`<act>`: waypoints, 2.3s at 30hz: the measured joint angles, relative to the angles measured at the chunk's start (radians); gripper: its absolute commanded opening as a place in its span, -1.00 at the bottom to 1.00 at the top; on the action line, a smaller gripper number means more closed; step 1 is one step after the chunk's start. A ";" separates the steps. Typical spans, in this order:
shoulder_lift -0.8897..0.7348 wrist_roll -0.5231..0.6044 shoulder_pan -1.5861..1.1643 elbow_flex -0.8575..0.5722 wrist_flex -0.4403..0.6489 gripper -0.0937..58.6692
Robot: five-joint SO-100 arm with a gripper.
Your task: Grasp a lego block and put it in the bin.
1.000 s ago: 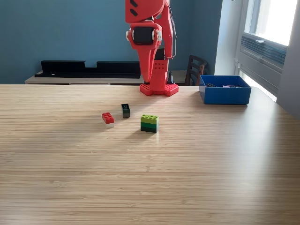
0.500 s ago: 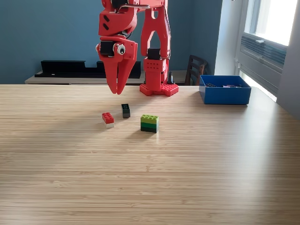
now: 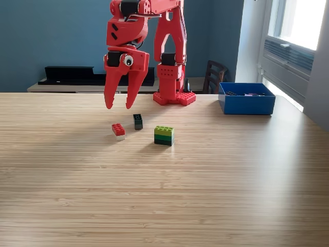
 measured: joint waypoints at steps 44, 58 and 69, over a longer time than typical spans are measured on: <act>-0.195 -0.041 0.112 0.130 -0.167 -0.44; -0.216 0.003 0.124 0.130 -0.187 -0.99; -0.216 0.012 0.124 0.130 -0.186 -0.99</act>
